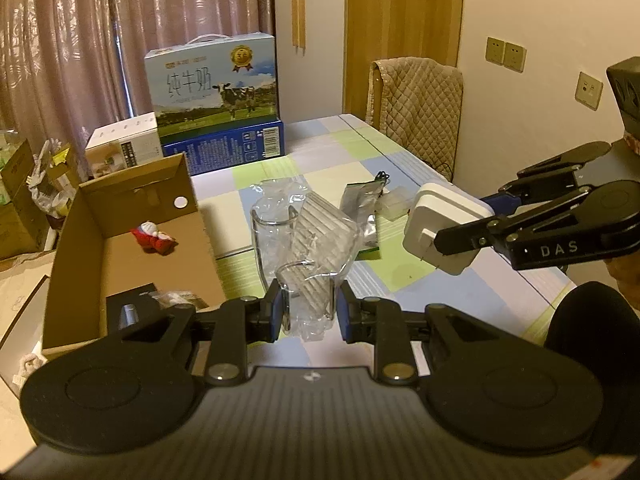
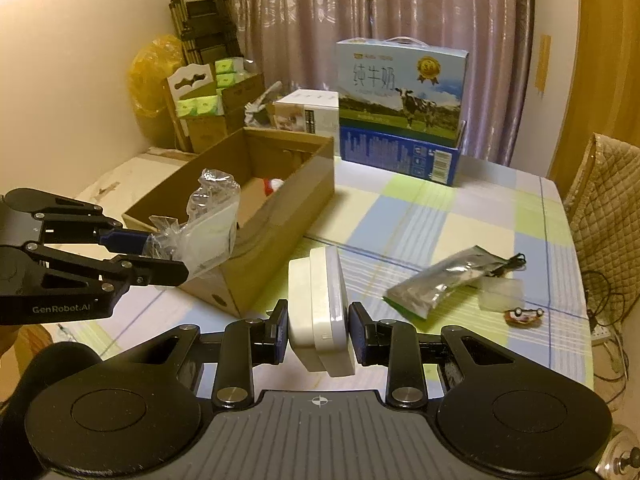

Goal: Organize objects
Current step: 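Carry the clear bag and the night light over the cardboard box, then open the left tool to release the clear bag into the cardboard box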

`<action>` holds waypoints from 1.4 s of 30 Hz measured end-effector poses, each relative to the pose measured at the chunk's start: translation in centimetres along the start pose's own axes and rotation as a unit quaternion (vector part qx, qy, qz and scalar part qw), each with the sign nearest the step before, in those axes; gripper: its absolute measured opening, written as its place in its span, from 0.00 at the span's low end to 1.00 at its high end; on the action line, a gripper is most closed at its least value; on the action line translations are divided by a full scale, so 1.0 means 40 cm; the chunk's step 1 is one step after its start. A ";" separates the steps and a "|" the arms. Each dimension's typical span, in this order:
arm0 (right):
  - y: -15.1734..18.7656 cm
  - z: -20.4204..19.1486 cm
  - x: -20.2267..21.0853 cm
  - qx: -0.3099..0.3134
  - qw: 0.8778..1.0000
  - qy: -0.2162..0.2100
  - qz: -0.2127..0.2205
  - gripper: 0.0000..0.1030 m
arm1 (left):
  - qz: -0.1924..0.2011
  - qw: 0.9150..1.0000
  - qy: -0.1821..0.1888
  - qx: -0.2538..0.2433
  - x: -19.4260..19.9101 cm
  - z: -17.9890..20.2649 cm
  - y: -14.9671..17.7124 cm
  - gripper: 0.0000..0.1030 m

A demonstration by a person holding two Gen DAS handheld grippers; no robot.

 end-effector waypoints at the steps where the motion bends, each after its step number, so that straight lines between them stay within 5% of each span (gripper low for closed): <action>1: -0.003 -0.007 -0.001 0.001 1.000 -0.001 0.001 0.27 | 0.001 1.000 -0.001 0.002 0.005 -0.004 0.000 0.21; 25: -0.132 -0.158 -0.119 0.055 0.997 -0.055 -0.001 0.27 | 0.012 0.998 -0.050 0.022 0.101 -0.184 -0.024 0.21; 42: -0.232 -0.215 -0.252 0.066 0.995 -0.076 -0.009 0.27 | -0.005 0.997 -0.071 0.042 0.063 -0.352 -0.035 0.21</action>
Point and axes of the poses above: each gripper's, at about its wrist camera, not at the fingertips, and x roughly against the way its jaws point, z to its right, y to its underside, the point moved 2 cm from there along -x, roughly the way its jaws point, and after that the axes turned 5 degrees about -z, right-handed, at the moved point
